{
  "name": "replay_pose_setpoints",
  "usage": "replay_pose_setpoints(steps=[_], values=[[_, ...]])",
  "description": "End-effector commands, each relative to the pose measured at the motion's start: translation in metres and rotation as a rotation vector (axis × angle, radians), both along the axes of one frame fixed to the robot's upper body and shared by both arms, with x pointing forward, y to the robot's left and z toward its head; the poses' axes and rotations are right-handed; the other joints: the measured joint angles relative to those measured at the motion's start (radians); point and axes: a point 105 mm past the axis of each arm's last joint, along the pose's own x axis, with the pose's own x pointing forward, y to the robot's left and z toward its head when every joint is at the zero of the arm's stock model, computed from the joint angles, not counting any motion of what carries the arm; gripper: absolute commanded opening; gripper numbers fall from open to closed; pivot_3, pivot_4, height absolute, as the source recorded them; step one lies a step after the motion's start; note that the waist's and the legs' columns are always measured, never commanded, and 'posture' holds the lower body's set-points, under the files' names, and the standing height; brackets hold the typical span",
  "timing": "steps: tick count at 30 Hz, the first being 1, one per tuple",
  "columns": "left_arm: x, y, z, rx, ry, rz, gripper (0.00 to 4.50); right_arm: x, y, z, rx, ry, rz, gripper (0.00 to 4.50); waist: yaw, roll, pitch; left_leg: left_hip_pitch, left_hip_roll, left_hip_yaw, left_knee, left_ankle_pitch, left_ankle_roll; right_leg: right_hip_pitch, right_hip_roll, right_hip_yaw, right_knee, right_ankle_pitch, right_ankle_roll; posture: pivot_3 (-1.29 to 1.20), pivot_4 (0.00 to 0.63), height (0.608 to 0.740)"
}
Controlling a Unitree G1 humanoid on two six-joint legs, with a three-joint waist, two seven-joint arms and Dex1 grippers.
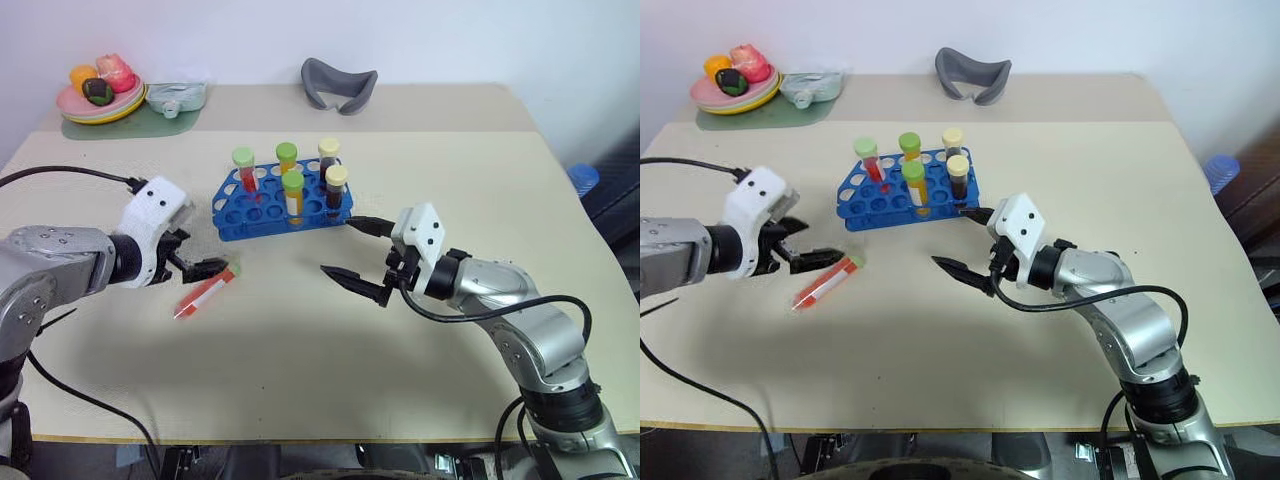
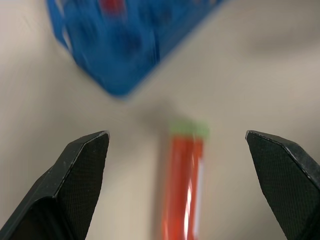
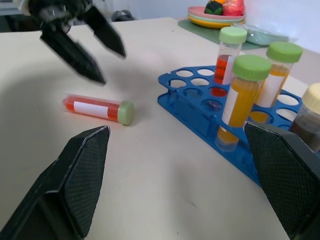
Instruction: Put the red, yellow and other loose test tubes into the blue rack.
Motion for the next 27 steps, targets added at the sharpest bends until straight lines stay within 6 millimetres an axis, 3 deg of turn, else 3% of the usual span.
replay_pose_setpoints(steps=[1,5,11,20,27], values=[[0.001,0.005,-0.012,0.079,0.145,0.019,4.48,-0.001,0.006,0.008,0.017,-0.040,0.036,4.40,0.000,0.000,0.000,0.000,0.000,0.000,0.000,0.000,0.000,0.000,0.000,0.000,0.000,0.000,0.000,0.00,0.150,0.740],[0.013,0.010,-0.022,0.123,0.230,0.055,4.48,-0.001,0.009,0.009,0.021,-0.048,0.038,4.40,0.000,0.000,0.000,0.000,0.000,0.000,0.001,0.000,0.000,0.000,0.000,0.000,0.001,0.000,0.000,0.00,0.150,0.740],[0.023,0.003,-0.031,0.185,0.287,-0.016,4.48,-0.006,0.009,0.007,0.024,-0.040,0.031,4.40,0.002,0.000,0.000,-0.001,0.000,0.000,0.000,0.000,0.000,-0.001,0.000,0.000,0.000,0.000,0.000,0.00,0.150,0.740],[0.032,-0.003,-0.040,0.243,0.328,-0.081,4.48,-0.036,-0.004,-0.012,-0.074,0.063,0.131,4.40,0.000,0.000,0.000,-0.002,0.000,0.000,0.001,0.000,0.000,-0.001,0.000,0.000,0.000,0.000,0.000,0.00,0.150,0.740],[0.036,-0.003,-0.040,0.252,0.331,-0.091,4.48,-0.047,-0.006,-0.022,-0.136,0.094,0.190,4.40,0.002,0.000,0.000,-0.001,0.000,0.000,0.001,0.000,0.000,-0.001,0.000,0.000,0.000,0.000,0.000,0.00,0.150,0.740]])
